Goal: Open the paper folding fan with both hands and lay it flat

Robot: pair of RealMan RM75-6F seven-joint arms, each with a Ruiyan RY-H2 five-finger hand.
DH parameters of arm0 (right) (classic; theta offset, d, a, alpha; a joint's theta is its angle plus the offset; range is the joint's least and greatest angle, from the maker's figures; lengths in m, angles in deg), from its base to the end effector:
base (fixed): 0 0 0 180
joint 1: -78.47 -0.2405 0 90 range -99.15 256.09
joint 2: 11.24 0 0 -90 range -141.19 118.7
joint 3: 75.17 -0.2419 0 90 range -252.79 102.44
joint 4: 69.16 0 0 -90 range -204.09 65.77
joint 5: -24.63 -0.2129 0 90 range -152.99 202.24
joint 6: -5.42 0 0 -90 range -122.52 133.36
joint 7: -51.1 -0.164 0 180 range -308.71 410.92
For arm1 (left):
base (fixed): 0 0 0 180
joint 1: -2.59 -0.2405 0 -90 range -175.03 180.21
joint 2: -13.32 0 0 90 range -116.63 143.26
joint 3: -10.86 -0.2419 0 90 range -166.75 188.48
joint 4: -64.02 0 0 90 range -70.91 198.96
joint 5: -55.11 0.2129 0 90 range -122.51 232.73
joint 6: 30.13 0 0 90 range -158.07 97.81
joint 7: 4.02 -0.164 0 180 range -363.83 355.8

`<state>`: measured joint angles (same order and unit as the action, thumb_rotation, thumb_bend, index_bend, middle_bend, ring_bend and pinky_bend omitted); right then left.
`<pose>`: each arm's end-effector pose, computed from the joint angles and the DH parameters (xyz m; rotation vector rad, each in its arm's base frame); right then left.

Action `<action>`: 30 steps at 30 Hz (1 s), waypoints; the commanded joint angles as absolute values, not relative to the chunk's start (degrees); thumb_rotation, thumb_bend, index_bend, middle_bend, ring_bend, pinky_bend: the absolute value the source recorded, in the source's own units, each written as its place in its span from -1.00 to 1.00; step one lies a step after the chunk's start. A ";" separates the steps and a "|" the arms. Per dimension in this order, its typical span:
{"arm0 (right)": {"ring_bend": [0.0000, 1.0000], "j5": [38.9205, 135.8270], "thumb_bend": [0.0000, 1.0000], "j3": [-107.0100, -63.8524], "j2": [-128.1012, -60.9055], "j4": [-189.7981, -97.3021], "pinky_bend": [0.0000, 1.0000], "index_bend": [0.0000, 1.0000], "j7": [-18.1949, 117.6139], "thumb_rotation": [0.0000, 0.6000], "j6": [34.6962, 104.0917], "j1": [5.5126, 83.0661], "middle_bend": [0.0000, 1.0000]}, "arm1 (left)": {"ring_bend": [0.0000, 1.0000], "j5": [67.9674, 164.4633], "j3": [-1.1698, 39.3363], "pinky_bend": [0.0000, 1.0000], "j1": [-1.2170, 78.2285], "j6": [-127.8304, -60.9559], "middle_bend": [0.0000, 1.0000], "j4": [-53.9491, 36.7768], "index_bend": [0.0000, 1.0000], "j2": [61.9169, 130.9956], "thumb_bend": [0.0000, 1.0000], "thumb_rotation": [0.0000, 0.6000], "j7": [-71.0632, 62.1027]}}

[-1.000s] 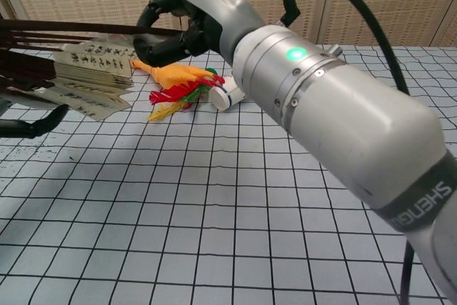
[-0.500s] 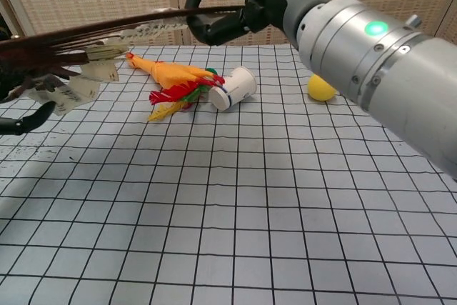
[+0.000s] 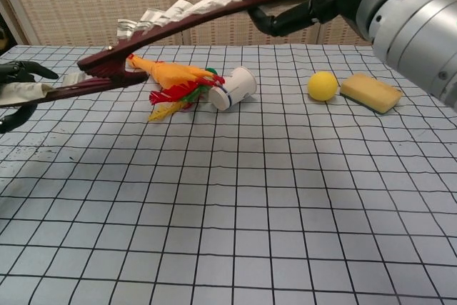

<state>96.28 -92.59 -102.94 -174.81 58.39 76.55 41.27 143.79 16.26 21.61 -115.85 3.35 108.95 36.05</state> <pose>-0.0342 -0.3036 0.0213 1.5465 -1.2633 1.6198 -0.2589 0.2808 0.0283 -1.2621 -1.2859 -1.6328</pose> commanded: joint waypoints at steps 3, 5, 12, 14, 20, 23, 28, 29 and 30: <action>-1.00 97.98 0.13 -91.60 -101.72 -173.87 -1.00 0.42 56.94 1.00 77.19 42.39 -0.72 | -0.86 143.93 16.40 -0.76 21.47 -116.43 -0.52 4.12 0.14 108.94 -0.06 1.00 36.76; -1.00 99.09 0.13 -91.12 -101.36 -172.91 -1.00 0.42 56.72 1.00 77.84 42.88 -0.72 | -0.86 143.96 16.46 -0.76 21.34 -116.81 -0.52 4.51 0.13 108.91 -0.06 1.00 37.11; -1.00 100.51 0.13 -90.19 -101.49 -168.11 -1.00 0.42 54.94 1.00 79.00 44.16 -0.72 | -0.86 144.09 16.36 -0.76 21.07 -117.31 -0.52 5.29 0.13 108.75 -0.06 1.00 38.30; -1.00 100.75 0.13 -90.17 -101.68 -166.84 -1.00 0.41 54.58 1.00 79.27 44.34 -0.72 | -0.86 144.08 16.32 -0.76 21.01 -117.31 -0.52 5.48 0.13 108.71 -0.06 1.00 38.47; -1.00 101.15 0.13 -90.04 -102.25 -163.71 -1.00 0.40 53.40 1.00 79.70 44.90 -0.72 | -0.86 144.16 16.19 -0.76 20.87 -117.44 -0.52 5.82 0.12 108.64 -0.06 1.00 38.99; -1.00 101.53 0.13 -89.82 -102.39 -162.95 -1.00 0.40 53.03 1.00 79.79 45.12 -0.72 | -0.86 144.21 16.12 -0.76 20.92 -117.36 -0.52 6.27 0.12 108.83 -0.06 1.00 38.89; -1.00 102.85 0.13 -89.69 -102.02 -161.81 -1.00 0.39 52.38 1.00 81.12 45.90 -0.72 | -0.86 143.67 16.33 -0.76 20.92 -116.91 -0.52 7.49 0.11 109.23 -0.06 1.00 39.13; -1.00 103.05 0.13 -89.64 -101.97 -161.65 -1.00 0.38 52.28 1.00 81.26 45.99 -0.72 | -0.86 143.64 16.34 -0.76 20.92 -116.88 -0.52 7.65 0.12 109.27 -0.06 1.00 39.17; -1.00 103.13 0.13 -89.62 -101.94 -161.56 -1.00 0.38 52.25 1.00 81.33 46.04 -0.72 | -0.86 143.62 16.34 -0.76 20.92 -116.86 -0.52 7.73 0.12 109.29 -0.06 1.00 39.19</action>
